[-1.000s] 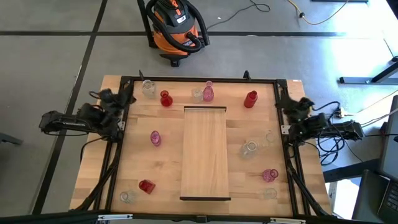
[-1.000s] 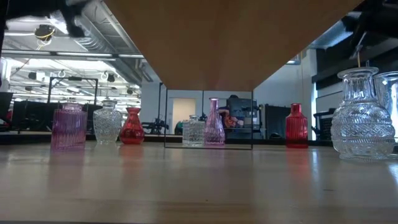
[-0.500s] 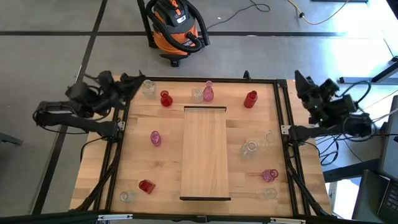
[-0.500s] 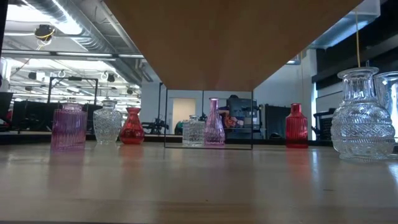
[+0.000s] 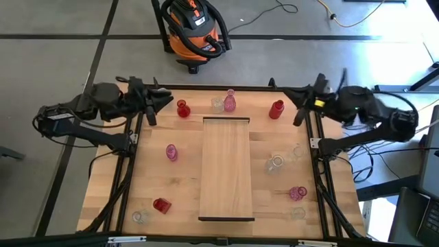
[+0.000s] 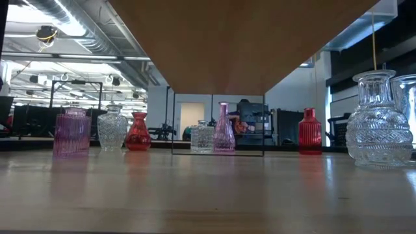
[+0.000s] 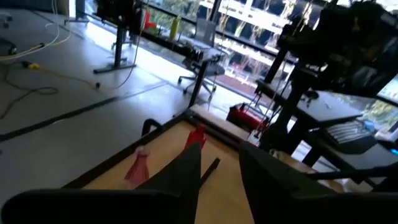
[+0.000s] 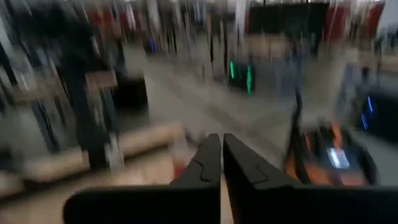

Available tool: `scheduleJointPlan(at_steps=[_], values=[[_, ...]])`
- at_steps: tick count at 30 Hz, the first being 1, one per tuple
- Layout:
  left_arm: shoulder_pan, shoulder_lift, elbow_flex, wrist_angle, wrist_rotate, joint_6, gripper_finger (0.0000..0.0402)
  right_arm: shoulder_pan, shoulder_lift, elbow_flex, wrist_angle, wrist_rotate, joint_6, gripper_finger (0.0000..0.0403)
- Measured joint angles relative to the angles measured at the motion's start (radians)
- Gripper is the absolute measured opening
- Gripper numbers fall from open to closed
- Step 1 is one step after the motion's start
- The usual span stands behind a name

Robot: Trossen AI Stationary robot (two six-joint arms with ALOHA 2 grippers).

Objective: Sort vases onto shelf
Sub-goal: Put the transparent vase on the shelf

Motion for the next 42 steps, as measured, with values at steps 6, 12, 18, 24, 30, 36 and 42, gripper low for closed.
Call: scheduleJointPlan(at_steps=[6,12,18,24,30,36,42], values=[[0.0,-0.024,0.0,-0.087,-0.008,-0.009,0.0104,0.0,0.183,0.343,-0.737,-0.048,0.434,0.0085],[0.0,-0.024,0.0,-0.101,-0.051,0.031,0.0104,0.0,0.259,0.414,-0.929,-0.268,0.728,0.0144],[0.014,-0.024,0.0,-0.102,-0.052,0.072,0.0104,0.0,0.262,0.224,-0.947,-0.391,0.936,0.0134],[0.036,-0.024,0.0,-0.114,-0.016,0.072,0.0104,0.0,0.242,-0.036,-0.953,-0.56,1.049,0.0103],[0.043,-0.024,0.0,-0.122,0.014,0.072,0.0104,0.0,0.242,-0.136,-0.95,-0.641,1.054,0.0088],[0.043,-0.024,0.0,-0.123,0.014,0.072,0.0104,0.0,0.242,-0.141,-0.95,-0.612,1.064,0.0088],[0.043,-0.024,0.0,-0.123,0.014,0.063,0.0104,0.0,0.243,-0.197,-0.949,-0.623,1.123,0.0088]])
